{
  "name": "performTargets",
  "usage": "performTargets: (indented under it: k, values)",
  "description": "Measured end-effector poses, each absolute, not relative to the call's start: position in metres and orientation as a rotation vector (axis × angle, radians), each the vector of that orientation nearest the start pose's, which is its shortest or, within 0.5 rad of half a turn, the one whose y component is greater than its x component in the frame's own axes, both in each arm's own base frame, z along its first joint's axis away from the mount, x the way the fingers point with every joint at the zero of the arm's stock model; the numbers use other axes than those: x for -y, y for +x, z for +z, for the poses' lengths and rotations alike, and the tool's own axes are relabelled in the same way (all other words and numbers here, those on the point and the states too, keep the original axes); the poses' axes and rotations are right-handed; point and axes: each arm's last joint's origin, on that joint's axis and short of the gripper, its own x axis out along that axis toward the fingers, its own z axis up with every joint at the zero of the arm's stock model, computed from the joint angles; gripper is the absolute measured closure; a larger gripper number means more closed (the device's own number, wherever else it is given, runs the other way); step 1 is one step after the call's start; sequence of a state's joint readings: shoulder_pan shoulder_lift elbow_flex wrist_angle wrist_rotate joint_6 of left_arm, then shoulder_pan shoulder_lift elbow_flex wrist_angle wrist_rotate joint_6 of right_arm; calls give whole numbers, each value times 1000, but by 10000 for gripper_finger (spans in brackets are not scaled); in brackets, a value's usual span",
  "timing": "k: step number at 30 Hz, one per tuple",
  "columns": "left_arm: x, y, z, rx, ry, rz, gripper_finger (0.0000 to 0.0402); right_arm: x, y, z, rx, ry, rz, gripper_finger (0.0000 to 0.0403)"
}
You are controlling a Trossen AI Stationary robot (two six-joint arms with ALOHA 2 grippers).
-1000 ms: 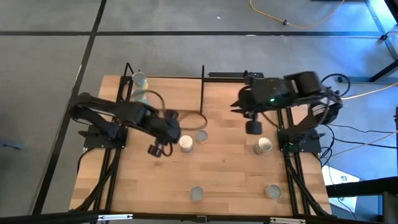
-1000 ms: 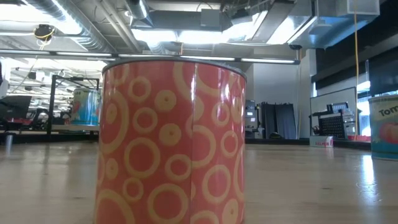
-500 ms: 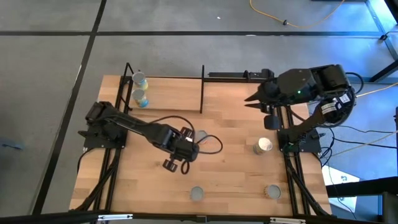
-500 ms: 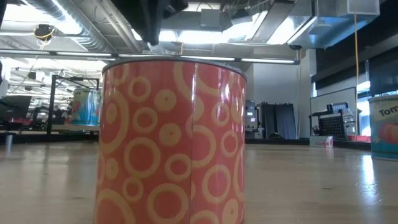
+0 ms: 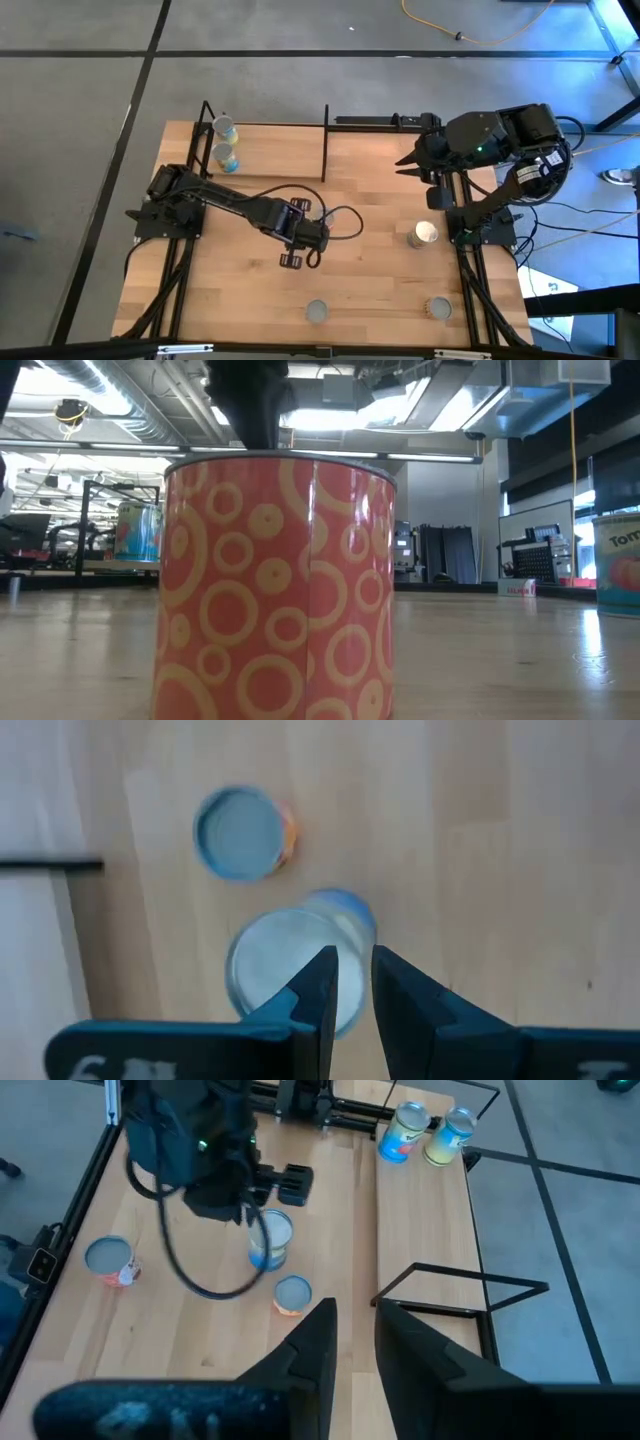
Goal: Pick and place cans onto a shelf
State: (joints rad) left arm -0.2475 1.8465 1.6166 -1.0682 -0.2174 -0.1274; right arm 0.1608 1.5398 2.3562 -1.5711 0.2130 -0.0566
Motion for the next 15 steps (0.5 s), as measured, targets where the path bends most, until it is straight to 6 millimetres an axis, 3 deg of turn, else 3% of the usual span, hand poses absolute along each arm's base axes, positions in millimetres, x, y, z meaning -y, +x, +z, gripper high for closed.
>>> performTargets:
  k: [5, 15]
  values:
    - [76, 357, 253, -1311, 43, 123, 344, -27, 204, 521, -743, -195, -28, 330]
    - [78, 357, 239, -1314, 6, 53, 344, -27, 204, 521, -743, -199, -29, 330]
